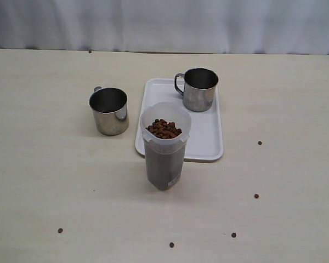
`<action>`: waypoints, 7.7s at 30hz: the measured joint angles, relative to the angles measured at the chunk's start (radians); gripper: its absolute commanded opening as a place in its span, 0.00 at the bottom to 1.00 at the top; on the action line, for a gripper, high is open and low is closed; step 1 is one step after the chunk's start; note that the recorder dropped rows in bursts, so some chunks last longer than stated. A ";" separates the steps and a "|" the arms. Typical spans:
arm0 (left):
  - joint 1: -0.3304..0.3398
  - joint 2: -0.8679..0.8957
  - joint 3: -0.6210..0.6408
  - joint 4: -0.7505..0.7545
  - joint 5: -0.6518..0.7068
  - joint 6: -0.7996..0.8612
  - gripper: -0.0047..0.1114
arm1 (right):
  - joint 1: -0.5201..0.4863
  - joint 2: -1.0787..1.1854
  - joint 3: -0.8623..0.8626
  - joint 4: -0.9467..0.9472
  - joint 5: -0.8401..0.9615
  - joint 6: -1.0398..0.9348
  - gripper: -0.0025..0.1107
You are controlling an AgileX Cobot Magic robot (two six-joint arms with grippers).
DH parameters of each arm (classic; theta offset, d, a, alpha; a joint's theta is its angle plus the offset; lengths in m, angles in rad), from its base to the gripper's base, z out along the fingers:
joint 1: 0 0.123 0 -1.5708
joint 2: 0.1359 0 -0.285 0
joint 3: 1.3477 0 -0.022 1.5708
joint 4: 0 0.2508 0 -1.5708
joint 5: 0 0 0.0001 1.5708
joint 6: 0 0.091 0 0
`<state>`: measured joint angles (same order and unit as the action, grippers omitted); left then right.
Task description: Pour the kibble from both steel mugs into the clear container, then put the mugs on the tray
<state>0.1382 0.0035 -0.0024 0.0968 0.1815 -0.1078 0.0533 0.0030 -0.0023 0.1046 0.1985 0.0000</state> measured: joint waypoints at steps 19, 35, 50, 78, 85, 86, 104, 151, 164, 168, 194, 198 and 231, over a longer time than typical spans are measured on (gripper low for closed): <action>0.000 0.000 0.000 0.065 0.002 0.032 0.04 | 0.000 0.000 0.000 -0.002 0.010 0.000 0.06; 0.000 0.000 0.000 0.010 -0.427 -0.074 0.04 | 0.000 0.000 0.000 -0.004 0.010 0.000 0.06; 0.000 0.849 -0.021 0.315 -0.824 -0.208 0.04 | 0.000 0.000 0.000 -0.006 0.010 0.000 0.06; 0.106 2.127 -0.615 0.912 -1.315 0.076 0.61 | 0.000 0.000 0.000 -0.006 0.010 0.000 0.06; 0.104 2.211 -0.711 0.912 -1.360 -0.012 0.63 | 0.000 0.000 0.000 -0.006 0.010 0.000 0.06; 0.091 2.232 -0.733 0.912 -1.362 -0.028 0.63 | 0.000 0.000 0.000 -0.006 0.010 0.000 0.06; -0.105 2.291 -0.903 0.782 -1.312 -0.044 0.71 | 0.000 0.000 0.000 -0.006 0.010 0.000 0.06; -0.213 2.306 -1.225 1.027 -1.258 -0.311 0.04 | 0.000 0.000 0.000 -0.006 0.010 0.000 0.06; -0.244 2.403 -1.320 1.033 -1.265 -0.313 0.04 | 0.000 0.000 0.000 -0.006 0.010 0.000 0.06; -0.263 2.421 -1.346 1.033 -1.254 -0.317 0.04 | 0.000 0.000 0.000 -0.006 0.010 0.000 0.06; -0.305 2.461 -1.395 1.023 -1.178 -0.355 0.67 | 0.000 0.000 0.000 -0.006 0.010 0.000 0.06; -0.305 2.461 -1.395 1.025 -1.183 -0.360 0.68 | 0.000 0.000 0.000 -0.006 0.010 0.000 0.06; -0.092 2.440 -1.395 1.129 -1.389 -0.453 0.68 | 0.000 0.000 0.000 -0.006 0.010 0.000 0.06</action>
<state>0.0460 2.4434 -1.3977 1.2261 -1.2074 -0.5608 0.0533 0.0030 -0.0023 0.0989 0.2090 0.0000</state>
